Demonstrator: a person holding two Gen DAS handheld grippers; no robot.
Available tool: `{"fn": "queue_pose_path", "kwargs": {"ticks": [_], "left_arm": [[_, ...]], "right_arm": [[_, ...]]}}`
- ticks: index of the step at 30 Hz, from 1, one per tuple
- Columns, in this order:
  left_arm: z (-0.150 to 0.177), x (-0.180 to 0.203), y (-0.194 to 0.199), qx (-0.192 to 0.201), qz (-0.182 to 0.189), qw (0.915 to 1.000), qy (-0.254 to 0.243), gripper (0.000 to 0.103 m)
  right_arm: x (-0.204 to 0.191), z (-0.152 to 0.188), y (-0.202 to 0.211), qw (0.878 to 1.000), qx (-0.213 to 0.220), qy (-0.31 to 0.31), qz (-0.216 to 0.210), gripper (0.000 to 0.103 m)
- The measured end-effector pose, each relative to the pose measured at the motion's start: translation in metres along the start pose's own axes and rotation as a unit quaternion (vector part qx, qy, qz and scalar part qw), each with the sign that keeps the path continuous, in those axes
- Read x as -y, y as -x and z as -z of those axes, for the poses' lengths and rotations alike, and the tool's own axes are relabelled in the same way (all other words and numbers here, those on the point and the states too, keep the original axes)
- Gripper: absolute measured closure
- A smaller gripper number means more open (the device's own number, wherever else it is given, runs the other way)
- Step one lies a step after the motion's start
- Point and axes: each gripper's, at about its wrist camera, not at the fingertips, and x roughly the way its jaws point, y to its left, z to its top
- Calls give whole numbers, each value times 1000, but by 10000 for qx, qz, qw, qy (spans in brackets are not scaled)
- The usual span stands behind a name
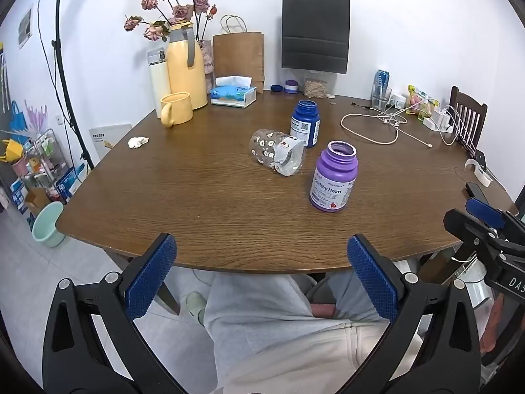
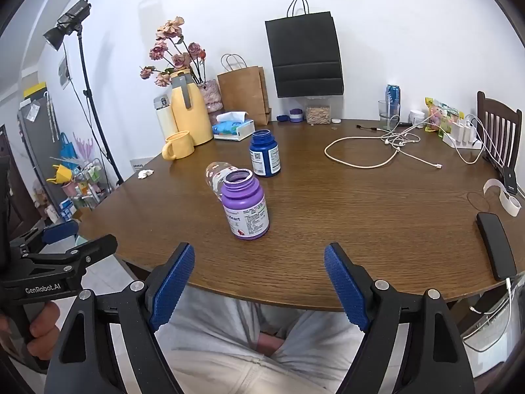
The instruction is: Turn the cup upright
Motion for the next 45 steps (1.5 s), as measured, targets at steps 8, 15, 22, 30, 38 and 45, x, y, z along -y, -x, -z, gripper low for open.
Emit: {"fn": "queue_pose_path", "kwargs": {"ticks": [8, 15, 22, 30, 38, 45], "left_arm": [[0, 0, 0, 11, -38, 10000, -36, 0], [1, -3, 1, 20, -37, 10000, -36, 0], [4, -2, -2, -12, -39, 10000, -38, 0], [4, -2, -4, -18, -40, 10000, -45, 0], [2, -3, -3, -24, -35, 10000, -43, 0], [3, -2, -3, -29, -36, 10000, -44, 0]], "right_arm": [[0, 0, 0, 10000, 13, 11, 11, 18], [0, 1, 0, 10000, 9, 18, 15, 18], [-1, 1, 0, 10000, -2, 21, 22, 18], [0, 2, -2, 10000, -9, 19, 24, 18], [0, 1, -2, 10000, -16, 18, 19, 18], [-1, 1, 0, 10000, -15, 11, 17, 18]]}}
